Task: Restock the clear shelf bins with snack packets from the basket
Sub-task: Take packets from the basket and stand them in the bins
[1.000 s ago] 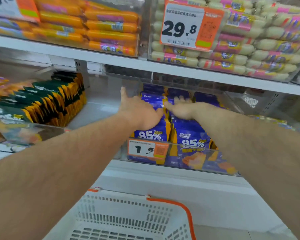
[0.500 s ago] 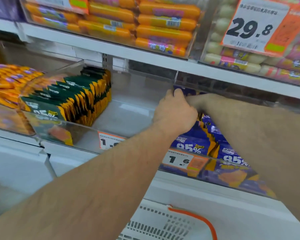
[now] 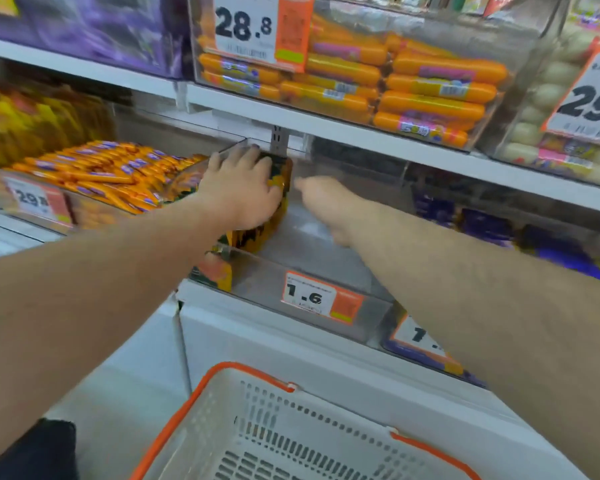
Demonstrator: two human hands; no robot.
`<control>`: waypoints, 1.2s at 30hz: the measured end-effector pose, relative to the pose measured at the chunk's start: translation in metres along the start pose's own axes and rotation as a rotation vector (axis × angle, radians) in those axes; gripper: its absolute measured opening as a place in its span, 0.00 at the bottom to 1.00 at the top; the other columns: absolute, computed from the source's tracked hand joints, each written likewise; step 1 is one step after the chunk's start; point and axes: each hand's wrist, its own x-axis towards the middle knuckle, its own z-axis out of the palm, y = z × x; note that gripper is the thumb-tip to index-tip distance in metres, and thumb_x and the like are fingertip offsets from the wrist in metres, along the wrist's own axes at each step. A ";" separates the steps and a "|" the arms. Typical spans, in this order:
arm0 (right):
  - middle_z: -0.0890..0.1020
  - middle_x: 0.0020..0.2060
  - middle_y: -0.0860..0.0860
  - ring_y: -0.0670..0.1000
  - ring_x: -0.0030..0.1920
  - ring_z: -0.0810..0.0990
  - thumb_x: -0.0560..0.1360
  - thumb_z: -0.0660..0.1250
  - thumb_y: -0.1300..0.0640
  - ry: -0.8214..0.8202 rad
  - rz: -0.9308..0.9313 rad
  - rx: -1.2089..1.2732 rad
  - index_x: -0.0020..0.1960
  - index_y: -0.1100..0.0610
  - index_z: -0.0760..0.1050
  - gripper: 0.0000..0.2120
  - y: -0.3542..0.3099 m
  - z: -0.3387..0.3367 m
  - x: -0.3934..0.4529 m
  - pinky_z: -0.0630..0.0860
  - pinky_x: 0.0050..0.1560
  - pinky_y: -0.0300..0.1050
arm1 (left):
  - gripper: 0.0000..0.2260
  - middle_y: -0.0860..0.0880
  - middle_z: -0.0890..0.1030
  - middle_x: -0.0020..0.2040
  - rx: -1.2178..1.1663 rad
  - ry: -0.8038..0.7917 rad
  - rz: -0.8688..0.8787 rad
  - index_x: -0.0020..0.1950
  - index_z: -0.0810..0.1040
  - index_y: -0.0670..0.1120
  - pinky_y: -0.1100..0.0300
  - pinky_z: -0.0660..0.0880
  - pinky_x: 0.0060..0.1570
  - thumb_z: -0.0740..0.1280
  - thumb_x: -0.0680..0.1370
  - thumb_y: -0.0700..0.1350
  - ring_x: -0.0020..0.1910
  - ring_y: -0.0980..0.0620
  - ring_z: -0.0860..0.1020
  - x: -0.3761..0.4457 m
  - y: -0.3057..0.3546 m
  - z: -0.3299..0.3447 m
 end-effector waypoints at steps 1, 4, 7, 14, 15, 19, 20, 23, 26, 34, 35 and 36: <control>0.62 0.76 0.57 0.55 0.75 0.62 0.85 0.51 0.49 -0.012 0.044 0.119 0.77 0.60 0.58 0.25 -0.002 0.009 0.001 0.60 0.72 0.49 | 0.27 0.46 0.52 0.80 0.047 -0.114 -0.040 0.79 0.56 0.47 0.44 0.47 0.76 0.49 0.82 0.57 0.79 0.45 0.48 0.002 -0.015 -0.001; 0.54 0.79 0.52 0.54 0.78 0.56 0.82 0.45 0.37 -0.108 0.213 0.316 0.80 0.54 0.49 0.32 -0.011 0.047 0.005 0.54 0.75 0.53 | 0.27 0.47 0.45 0.81 0.071 -0.395 -0.083 0.81 0.48 0.50 0.46 0.42 0.75 0.45 0.83 0.60 0.79 0.45 0.43 0.004 -0.026 0.001; 0.61 0.77 0.53 0.56 0.75 0.64 0.74 0.47 0.26 -0.148 0.298 0.523 0.79 0.50 0.55 0.41 -0.007 0.079 0.048 0.61 0.73 0.59 | 0.28 0.47 0.43 0.81 0.027 -0.464 -0.131 0.81 0.46 0.50 0.46 0.42 0.76 0.44 0.83 0.60 0.79 0.45 0.42 0.016 -0.031 0.004; 0.73 0.69 0.55 0.57 0.67 0.73 0.81 0.45 0.35 0.160 0.239 0.605 0.75 0.54 0.65 0.32 0.013 0.059 0.110 0.69 0.66 0.52 | 0.30 0.50 0.42 0.81 0.012 -0.351 -0.062 0.81 0.45 0.51 0.50 0.42 0.76 0.45 0.82 0.63 0.79 0.48 0.41 0.037 -0.039 0.009; 0.75 0.67 0.54 0.56 0.64 0.76 0.81 0.46 0.34 0.110 0.225 0.615 0.73 0.54 0.69 0.32 0.016 0.058 0.120 0.72 0.63 0.51 | 0.30 0.51 0.42 0.81 0.001 -0.358 -0.066 0.81 0.45 0.51 0.51 0.41 0.76 0.45 0.82 0.63 0.79 0.49 0.41 0.038 -0.040 0.013; 0.86 0.48 0.55 0.55 0.48 0.85 0.78 0.54 0.36 0.017 0.183 0.660 0.54 0.55 0.83 0.28 0.020 0.076 0.144 0.79 0.55 0.52 | 0.30 0.52 0.40 0.80 -0.049 -0.356 -0.111 0.80 0.43 0.51 0.51 0.38 0.75 0.47 0.82 0.62 0.78 0.50 0.38 0.035 -0.037 0.022; 0.87 0.44 0.54 0.54 0.45 0.86 0.79 0.53 0.36 0.012 0.183 0.662 0.52 0.55 0.83 0.28 0.023 0.076 0.147 0.81 0.49 0.49 | 0.30 0.52 0.40 0.80 -0.056 -0.353 -0.123 0.80 0.42 0.51 0.51 0.37 0.74 0.47 0.82 0.62 0.78 0.50 0.37 0.034 -0.036 0.024; 0.87 0.41 0.54 0.54 0.42 0.86 0.79 0.51 0.34 0.003 0.196 0.687 0.52 0.55 0.83 0.31 0.025 0.077 0.151 0.81 0.41 0.46 | 0.30 0.52 0.40 0.80 -0.078 -0.359 -0.144 0.81 0.43 0.51 0.51 0.36 0.74 0.48 0.82 0.61 0.78 0.50 0.37 0.033 -0.036 0.026; 0.86 0.46 0.55 0.57 0.49 0.85 0.77 0.51 0.32 0.050 0.230 0.730 0.54 0.55 0.83 0.32 0.023 0.079 0.148 0.79 0.56 0.54 | 0.30 0.52 0.42 0.81 -0.091 -0.367 -0.135 0.81 0.44 0.51 0.50 0.38 0.75 0.49 0.82 0.61 0.79 0.50 0.38 0.036 -0.035 0.021; 0.78 0.64 0.59 0.60 0.61 0.78 0.71 0.42 0.25 -0.032 0.506 0.688 0.69 0.53 0.73 0.44 0.008 0.087 0.107 0.71 0.62 0.60 | 0.30 0.44 0.48 0.81 0.043 -0.359 -0.014 0.80 0.54 0.48 0.42 0.47 0.76 0.43 0.81 0.60 0.79 0.43 0.45 0.024 -0.042 0.004; 0.79 0.63 0.58 0.61 0.60 0.79 0.66 0.44 0.22 -0.080 0.529 0.682 0.67 0.52 0.74 0.47 0.009 0.093 0.101 0.70 0.62 0.62 | 0.29 0.43 0.52 0.80 0.052 -0.359 0.003 0.79 0.57 0.46 0.42 0.50 0.75 0.44 0.81 0.58 0.79 0.41 0.49 0.015 -0.039 0.006; 0.80 0.62 0.58 0.61 0.59 0.80 0.61 0.46 0.20 -0.113 0.540 0.703 0.67 0.52 0.75 0.49 0.014 0.099 0.103 0.69 0.63 0.63 | 0.27 0.41 0.56 0.79 0.038 -0.355 0.022 0.77 0.61 0.44 0.43 0.53 0.74 0.45 0.81 0.55 0.77 0.40 0.53 0.007 -0.037 0.011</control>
